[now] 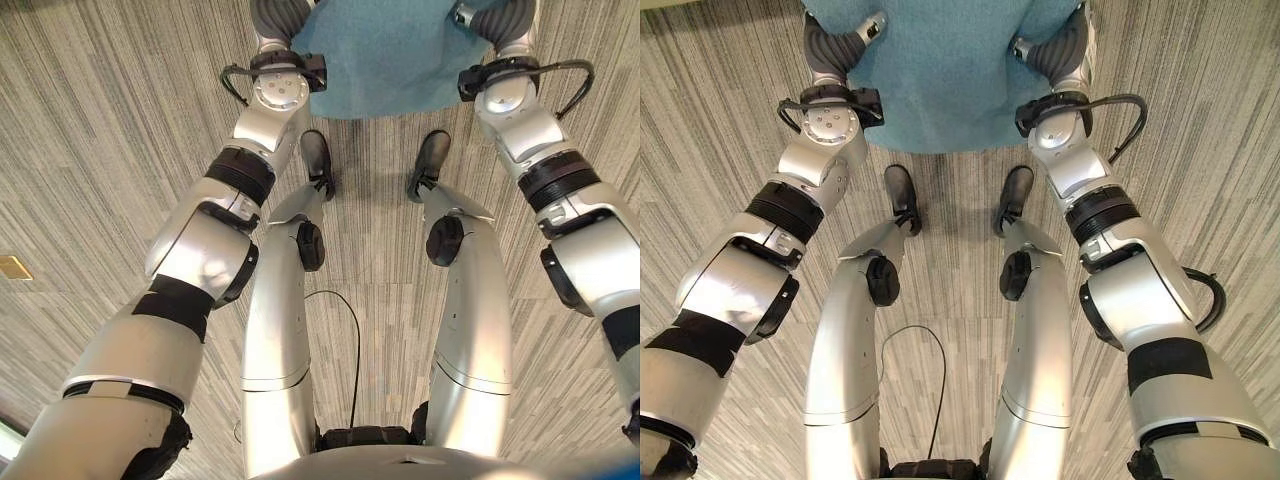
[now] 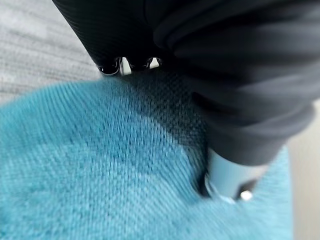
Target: Pick up all the scattered cushions and arrange them neatly on the sofa.
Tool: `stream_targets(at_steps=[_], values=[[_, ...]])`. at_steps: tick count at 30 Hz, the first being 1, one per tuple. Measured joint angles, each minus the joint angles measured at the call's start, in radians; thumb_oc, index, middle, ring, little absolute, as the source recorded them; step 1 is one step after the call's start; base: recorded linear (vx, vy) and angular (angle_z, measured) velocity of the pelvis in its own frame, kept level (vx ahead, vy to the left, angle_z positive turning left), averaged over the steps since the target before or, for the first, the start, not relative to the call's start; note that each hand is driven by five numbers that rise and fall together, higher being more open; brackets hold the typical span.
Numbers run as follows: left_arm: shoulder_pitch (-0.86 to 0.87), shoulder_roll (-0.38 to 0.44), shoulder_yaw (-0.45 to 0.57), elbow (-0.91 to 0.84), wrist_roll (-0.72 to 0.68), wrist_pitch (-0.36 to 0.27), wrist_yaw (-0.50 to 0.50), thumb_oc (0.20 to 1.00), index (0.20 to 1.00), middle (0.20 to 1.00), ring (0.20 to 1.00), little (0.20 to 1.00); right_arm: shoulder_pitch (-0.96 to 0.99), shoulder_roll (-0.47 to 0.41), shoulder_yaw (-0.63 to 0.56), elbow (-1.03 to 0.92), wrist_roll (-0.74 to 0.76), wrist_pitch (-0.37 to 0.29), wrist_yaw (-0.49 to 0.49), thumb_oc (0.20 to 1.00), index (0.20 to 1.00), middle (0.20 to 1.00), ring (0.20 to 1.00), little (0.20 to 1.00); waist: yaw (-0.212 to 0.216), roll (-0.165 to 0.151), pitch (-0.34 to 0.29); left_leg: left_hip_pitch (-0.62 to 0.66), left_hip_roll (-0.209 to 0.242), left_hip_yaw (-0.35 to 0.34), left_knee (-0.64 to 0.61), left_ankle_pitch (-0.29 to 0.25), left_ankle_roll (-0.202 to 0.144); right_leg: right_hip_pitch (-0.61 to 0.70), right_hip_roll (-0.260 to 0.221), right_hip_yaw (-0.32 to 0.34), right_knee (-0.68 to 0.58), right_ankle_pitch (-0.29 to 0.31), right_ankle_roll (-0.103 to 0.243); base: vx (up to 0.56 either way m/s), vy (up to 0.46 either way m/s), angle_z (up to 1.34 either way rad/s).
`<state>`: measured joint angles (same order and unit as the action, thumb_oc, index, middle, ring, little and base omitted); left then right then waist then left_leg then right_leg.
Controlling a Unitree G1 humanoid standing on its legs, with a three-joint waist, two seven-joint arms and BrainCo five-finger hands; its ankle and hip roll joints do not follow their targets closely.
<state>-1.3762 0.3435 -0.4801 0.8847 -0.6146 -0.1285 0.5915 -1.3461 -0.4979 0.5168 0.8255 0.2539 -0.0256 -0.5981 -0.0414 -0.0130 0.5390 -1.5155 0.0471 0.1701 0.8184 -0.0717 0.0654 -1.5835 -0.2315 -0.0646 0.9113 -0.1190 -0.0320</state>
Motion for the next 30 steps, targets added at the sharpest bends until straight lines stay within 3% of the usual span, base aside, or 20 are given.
stream_targets(at_steps=[9,10,11,12,14,18,21,24,26,30], values=[[0.126,0.022,0.06,-0.213,-0.001,0.006,0.035,0.2,0.2,0.2,0.2,0.2,0.068,-0.02,-0.068,-0.155,-0.048,0.0,-0.025,0.2,0.2,0.2,0.2,0.2,-0.013,-0.001,-0.001,0.102,-0.009,-0.001,-0.156,0.067,-0.012,0.09,0.015,-0.011,-0.115,0.043,0.0,-0.03,-0.037,0.01],[0.261,0.002,0.106,-0.337,0.006,0.001,0.043,0.2,0.2,0.2,0.2,0.2,0.176,0.013,-0.098,-0.229,-0.078,-0.003,-0.031,0.2,0.2,0.2,0.2,0.2,-0.014,0.0,-0.032,0.173,-0.016,-0.016,-0.244,0.093,-0.024,0.163,0.021,-0.033,-0.194,0.059,0.01,-0.09,-0.035,-0.01],[0.344,-0.024,0.106,-0.361,0.011,-0.016,0.044,0.2,0.2,0.2,0.2,0.2,0.262,0.028,-0.096,-0.258,-0.085,-0.013,-0.036,0.2,0.2,0.2,0.2,0.2,-0.015,0.0,-0.146,0.127,-0.021,-0.021,-0.257,0.088,-0.032,0.116,0.022,-0.034,-0.196,0.05,0.022,-0.11,-0.051,0.05],[0.416,-0.032,0.129,-0.425,0.025,-0.015,0.046,0.2,0.2,0.2,0.2,0.2,0.359,0.037,-0.148,-0.315,-0.11,-0.032,-0.027,0.2,0.2,0.2,0.2,0.2,-0.005,0.002,-0.212,0.114,-0.019,-0.029,-0.27,0.103,-0.026,0.108,0.023,-0.044,-0.195,0.052,0.017,-0.1,-0.063,0.15],[0.496,-0.04,0.149,-0.533,0.064,-0.013,0.045,0.2,0.2,0.2,0.2,0.2,0.47,0.047,-0.2,-0.417,-0.121,-0.04,-0.024,0.2,0.2,0.2,0.2,0.2,0.001,0.002,-0.198,0.197,-0.03,-0.068,-0.339,0.131,-0.047,0.198,0.025,-0.074,-0.242,0.052,0.017,-0.08,-0.038,0.19],[0.632,-0.054,0.176,-0.616,0.137,-0.014,0.039,0.2,0.2,0.2,0.2,0.2,0.583,0.09,-0.215,-0.452,-0.151,-0.086,0.017,0.2,0.2,0.2,0.2,0.2,0.011,0.002,-0.2,0.362,-0.033,-0.107,-0.39,0.134,-0.061,0.37,0.037,-0.086,-0.263,0.03,0.038,-0.03,-0.072,0.15],[0.759,-0.054,0.196,-0.73,0.172,-0.02,0.014,0.2,0.2,0.2,0.2,0.2,0.706,0.103,-0.243,-0.586,-0.161,-0.103,0.036,0.2,0.2,0.2,0.2,0.2,0.032,0.002,-0.2,0.447,-0.036,-0.134,-0.423,0.144,-0.076,0.463,0.035,-0.109,-0.28,0.019,0.025,0.03,-0.057,0.15],[0.863,-0.043,0.18,-0.739,0.179,-0.029,-0.01,0.2,0.2,0.2,0.2,0.2,0.795,0.124,-0.239,-0.606,-0.164,-0.124,0.053,0.2,0.2,0.2,0.2,0.2,0.041,0.002,-0.213,0.592,-0.042,-0.164,-0.485,0.151,-0.092,0.614,0.032,-0.143,-0.322,0.005,0.024,-0.05,0.002,0.2],[0.937,-0.03,0.171,-0.766,0.207,-0.041,-0.039,0.2,0.2,0.2,0.2,0.2,0.871,0.138,-0.246,-0.655,-0.164,-0.144,0.073,0.2,0.2,0.2,0.2,0.2,0.042,0.003,-0.225,0.656,-0.04,-0.173,-0.512,0.154,-0.09,0.685,0.036,-0.155,-0.347,0.003,0.024,0.06,0.019,0.11],[1.138,-0.023,0.158,-0.785,0.22,-0.036,-0.078,0.2,0.2,0.2,0.2,0.2,1.094,0.186,-0.245,-0.705,-0.16,-0.145,0.122,0.2,0.2,0.2,0.2,0.2,0.042,0.001,-0.226,0.917,-0.044,-0.182,-0.578,0.131,-0.081,0.976,0.036,-0.195,-0.451,-0.004,0.044,0.17,0.053,0.1]])
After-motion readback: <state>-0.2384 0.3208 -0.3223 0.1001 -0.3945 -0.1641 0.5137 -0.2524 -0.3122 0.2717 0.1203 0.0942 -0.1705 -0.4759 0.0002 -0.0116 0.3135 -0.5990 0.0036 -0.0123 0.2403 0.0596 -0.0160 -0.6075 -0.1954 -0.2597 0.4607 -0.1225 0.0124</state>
